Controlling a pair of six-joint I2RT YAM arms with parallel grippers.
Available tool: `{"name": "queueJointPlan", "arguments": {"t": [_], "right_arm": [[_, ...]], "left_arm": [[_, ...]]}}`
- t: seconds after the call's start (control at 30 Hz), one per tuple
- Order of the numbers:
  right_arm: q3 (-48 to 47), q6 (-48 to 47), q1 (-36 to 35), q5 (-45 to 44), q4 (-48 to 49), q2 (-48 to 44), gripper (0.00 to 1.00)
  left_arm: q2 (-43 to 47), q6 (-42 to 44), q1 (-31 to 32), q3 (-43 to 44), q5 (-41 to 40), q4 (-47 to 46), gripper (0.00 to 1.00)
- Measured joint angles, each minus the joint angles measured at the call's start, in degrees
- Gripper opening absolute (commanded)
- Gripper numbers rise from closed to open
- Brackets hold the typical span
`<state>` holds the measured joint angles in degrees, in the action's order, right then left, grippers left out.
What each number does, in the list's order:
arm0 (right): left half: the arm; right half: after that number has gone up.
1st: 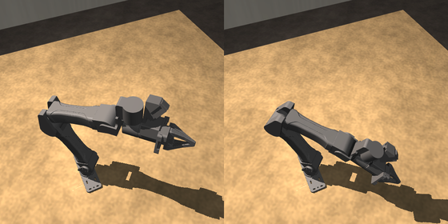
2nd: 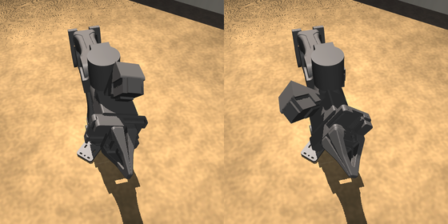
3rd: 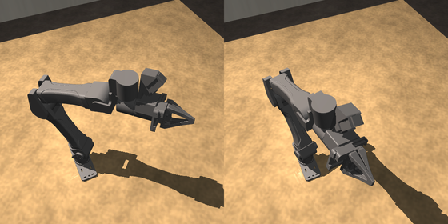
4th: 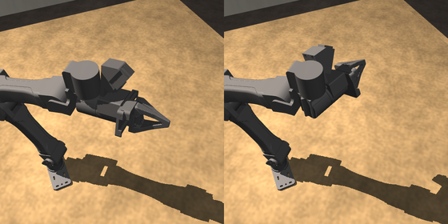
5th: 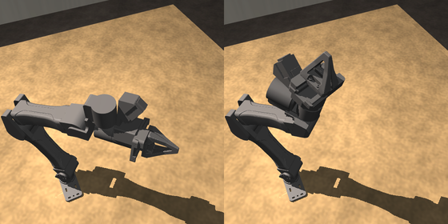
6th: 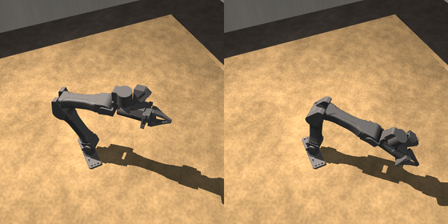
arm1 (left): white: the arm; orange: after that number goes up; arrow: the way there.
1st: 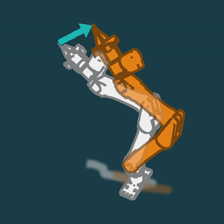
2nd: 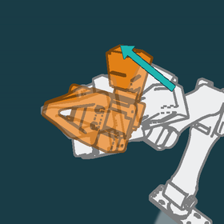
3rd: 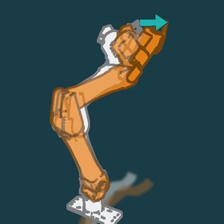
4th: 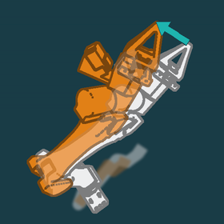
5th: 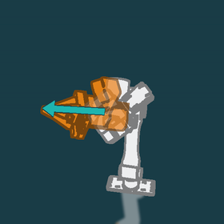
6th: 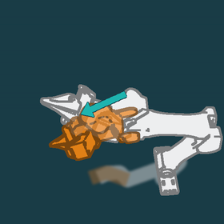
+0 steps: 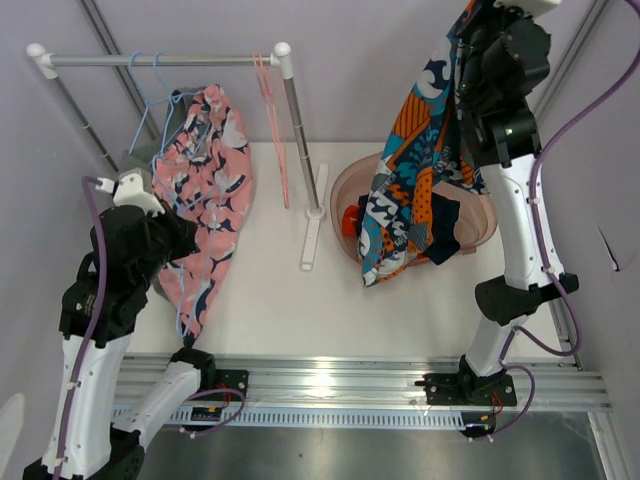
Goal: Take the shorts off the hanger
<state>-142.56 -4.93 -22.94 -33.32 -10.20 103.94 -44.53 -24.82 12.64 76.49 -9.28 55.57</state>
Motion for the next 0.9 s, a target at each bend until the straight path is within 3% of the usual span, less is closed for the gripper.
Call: {"name": "queueJointPlan", "arguments": {"t": [0.17,0.23,0.33,0.5,0.67,0.9], "right_arm": [[-1.3,2.0,2.2,3.8,2.7,-0.2,0.00],[2.4,3.0,2.2,5.9,4.3,-1.6,0.00],[15.7,5.3,2.2,8.7,7.1,-6.7,0.00],[51.5,10.5,1.8,12.0,15.6,-18.4,0.00],[78.5,16.9,1.4,11.7,19.3,-22.8,0.00],[94.0,26.2,1.3,10.6,19.7,-26.9,0.00]], "left_arm": [[-1.0,0.0,0.0,0.0,0.0,-0.6,0.00],[-1.1,0.0,0.0,0.0,0.0,-0.9,0.00],[-1.1,0.0,0.0,0.0,0.0,-1.2,0.00],[-1.9,0.2,0.0,0.2,-0.2,-1.4,0.00],[-5.3,1.0,0.0,3.4,-0.8,-1.3,0.00],[-10.3,2.0,0.0,9.0,-2.1,-1.5,0.00]]}}
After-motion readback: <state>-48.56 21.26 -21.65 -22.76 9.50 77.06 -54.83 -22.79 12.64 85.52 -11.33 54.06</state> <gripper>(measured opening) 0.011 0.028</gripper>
